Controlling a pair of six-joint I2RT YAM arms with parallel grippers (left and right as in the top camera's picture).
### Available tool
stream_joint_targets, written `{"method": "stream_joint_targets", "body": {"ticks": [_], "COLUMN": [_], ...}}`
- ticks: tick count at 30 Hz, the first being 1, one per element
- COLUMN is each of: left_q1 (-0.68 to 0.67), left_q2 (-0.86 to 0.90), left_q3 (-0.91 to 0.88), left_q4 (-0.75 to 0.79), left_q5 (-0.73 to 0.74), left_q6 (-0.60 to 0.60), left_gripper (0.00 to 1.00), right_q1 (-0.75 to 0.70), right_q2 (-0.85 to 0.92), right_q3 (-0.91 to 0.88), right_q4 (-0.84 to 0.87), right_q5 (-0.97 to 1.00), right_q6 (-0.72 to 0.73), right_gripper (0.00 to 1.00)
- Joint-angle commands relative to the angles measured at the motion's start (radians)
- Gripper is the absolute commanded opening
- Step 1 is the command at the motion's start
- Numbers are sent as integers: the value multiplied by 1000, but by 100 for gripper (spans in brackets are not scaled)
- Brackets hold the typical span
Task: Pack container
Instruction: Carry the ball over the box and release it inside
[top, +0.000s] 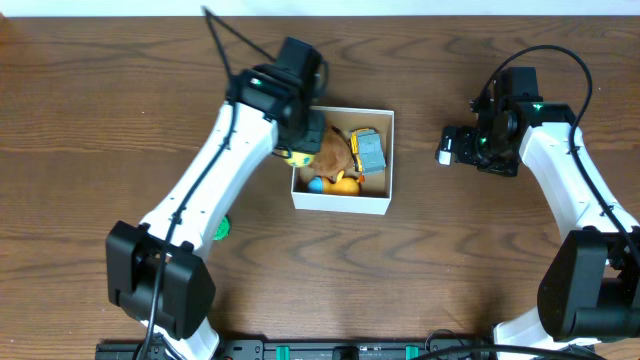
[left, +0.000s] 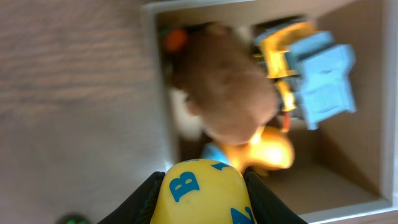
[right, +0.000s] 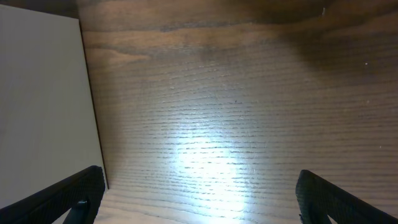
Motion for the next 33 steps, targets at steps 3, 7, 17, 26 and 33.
{"method": "stream_joint_targets", "body": {"ticks": [3,7,17,26,33], "left_q1": [-39,-59,-61,43,286], "left_q2": [40,97,101,-47,-199], "left_q3": [0,0,13,35,35], "left_q4": [34,34,37,-9,-157], "left_q5": [-13,-12,-13,-62,-74], "left_q6": [40,40,40,-40,-172], "left_gripper": [6,6,98,98,98], "right_q1": [-5,-5,-5,-5,-5], "right_q2": [6,6,6,6,6], "right_q3": [1,1,1,1,1], "right_q4": [-4,-4,-4,-11,19], "right_q5": [-7,-7,-6,0,0], "right_q6": [-8,-8,-8,-44,-68], "right_gripper": [99,99,99,99,99]}}
